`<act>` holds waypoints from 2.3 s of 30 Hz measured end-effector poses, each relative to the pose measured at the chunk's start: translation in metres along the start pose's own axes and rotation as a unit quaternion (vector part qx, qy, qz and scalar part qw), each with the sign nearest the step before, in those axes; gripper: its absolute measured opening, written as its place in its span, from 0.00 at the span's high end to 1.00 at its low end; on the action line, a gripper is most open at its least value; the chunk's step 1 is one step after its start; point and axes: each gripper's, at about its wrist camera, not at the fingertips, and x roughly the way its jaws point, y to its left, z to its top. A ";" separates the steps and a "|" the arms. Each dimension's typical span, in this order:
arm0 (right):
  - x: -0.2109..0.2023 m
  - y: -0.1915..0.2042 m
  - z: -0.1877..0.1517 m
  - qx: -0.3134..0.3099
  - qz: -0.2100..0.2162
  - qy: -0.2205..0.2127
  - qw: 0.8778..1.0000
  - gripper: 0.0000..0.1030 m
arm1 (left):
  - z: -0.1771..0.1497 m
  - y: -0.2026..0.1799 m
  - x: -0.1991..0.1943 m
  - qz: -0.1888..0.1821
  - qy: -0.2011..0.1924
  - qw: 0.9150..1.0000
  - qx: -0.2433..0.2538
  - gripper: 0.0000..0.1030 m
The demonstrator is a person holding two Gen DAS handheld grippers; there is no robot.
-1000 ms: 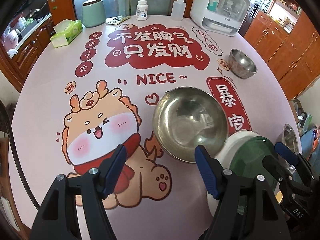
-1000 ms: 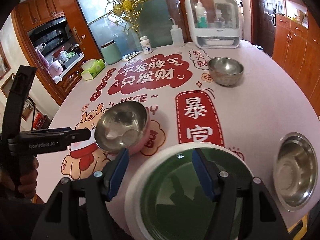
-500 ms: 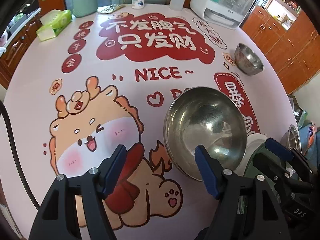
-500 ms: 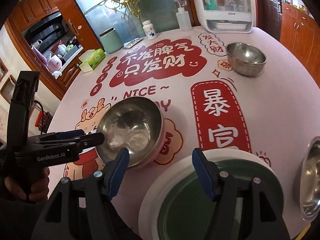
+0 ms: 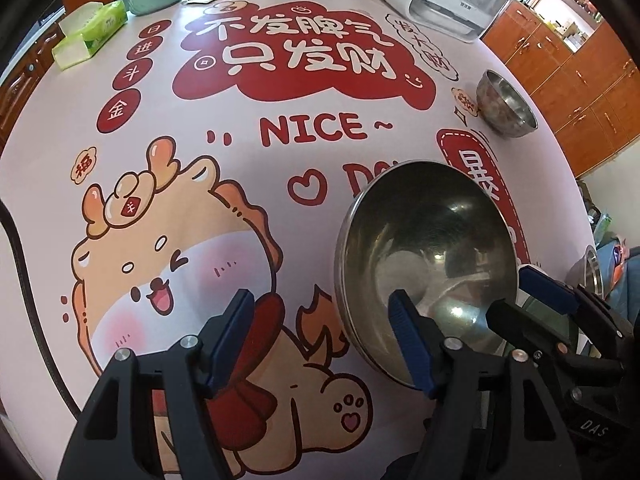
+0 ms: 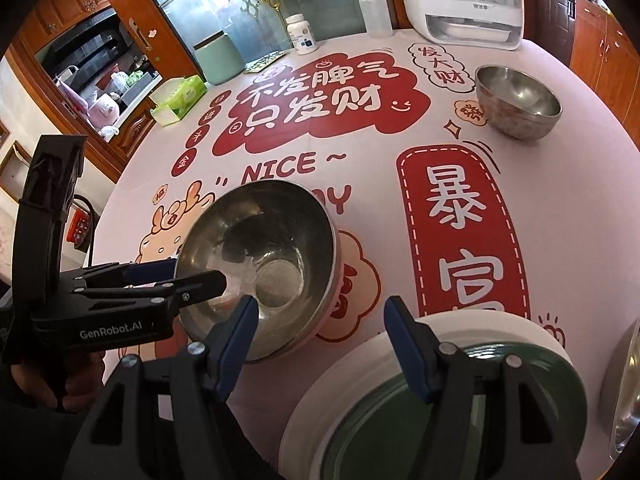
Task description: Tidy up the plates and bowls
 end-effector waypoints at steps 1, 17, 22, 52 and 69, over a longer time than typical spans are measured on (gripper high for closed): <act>0.001 0.000 0.001 0.000 -0.001 0.001 1.000 0.42 | 0.000 0.000 0.002 0.000 0.002 1.000 0.000 0.37; 0.009 0.000 0.002 0.005 0.006 0.012 1.000 0.77 | 0.003 -0.003 0.009 -0.037 0.009 0.999 0.008 0.74; 0.007 0.001 0.002 0.002 0.010 0.008 1.000 0.78 | 0.002 -0.007 0.007 -0.035 0.010 0.999 0.020 0.83; -0.063 -0.001 -0.030 -0.005 0.014 -0.095 0.995 0.82 | -0.034 -0.044 -0.063 -0.018 -0.080 0.994 0.068 0.86; -0.104 -0.024 -0.067 0.013 -0.010 -0.136 0.991 0.83 | -0.063 -0.088 -0.086 -0.052 -0.109 0.986 0.112 0.86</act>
